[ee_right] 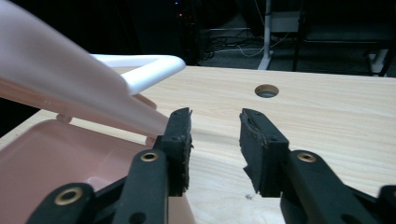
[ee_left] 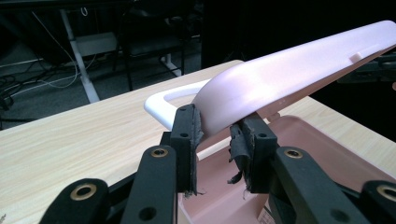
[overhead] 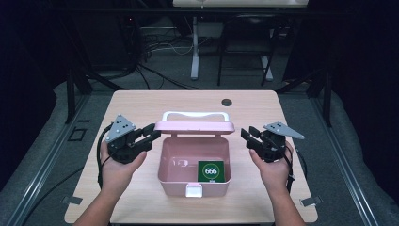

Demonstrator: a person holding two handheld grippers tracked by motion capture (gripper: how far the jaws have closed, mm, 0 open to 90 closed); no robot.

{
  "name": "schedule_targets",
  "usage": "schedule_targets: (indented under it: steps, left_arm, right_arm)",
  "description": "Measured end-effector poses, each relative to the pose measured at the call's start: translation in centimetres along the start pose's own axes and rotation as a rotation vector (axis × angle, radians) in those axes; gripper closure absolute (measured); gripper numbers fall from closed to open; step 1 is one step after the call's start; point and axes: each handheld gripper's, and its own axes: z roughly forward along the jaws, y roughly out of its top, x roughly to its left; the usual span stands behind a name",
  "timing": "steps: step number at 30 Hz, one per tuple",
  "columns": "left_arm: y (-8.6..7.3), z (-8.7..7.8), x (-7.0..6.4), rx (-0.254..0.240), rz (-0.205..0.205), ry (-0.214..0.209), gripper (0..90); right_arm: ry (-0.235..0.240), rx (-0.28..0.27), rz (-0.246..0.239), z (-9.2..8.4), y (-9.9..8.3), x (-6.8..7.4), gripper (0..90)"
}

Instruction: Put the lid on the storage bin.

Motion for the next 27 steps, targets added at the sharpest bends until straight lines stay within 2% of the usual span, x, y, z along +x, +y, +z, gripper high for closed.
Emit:
schedule_targets:
  steps: [10, 27]
  left_arm:
    - [-0.7, -0.5, -0.4, -0.001, 0.001, -0.006, 70.2]
    - [-2.3, -1.4, -1.0, 0.012, 0.008, -0.021, 69.7]
  right_arm:
    - [-0.005, -0.005, 0.010, 0.2, 0.0, -0.3, 55.0]
    - [-0.009, 0.004, 0.000, 0.2, 0.0, -0.3, 53.9]
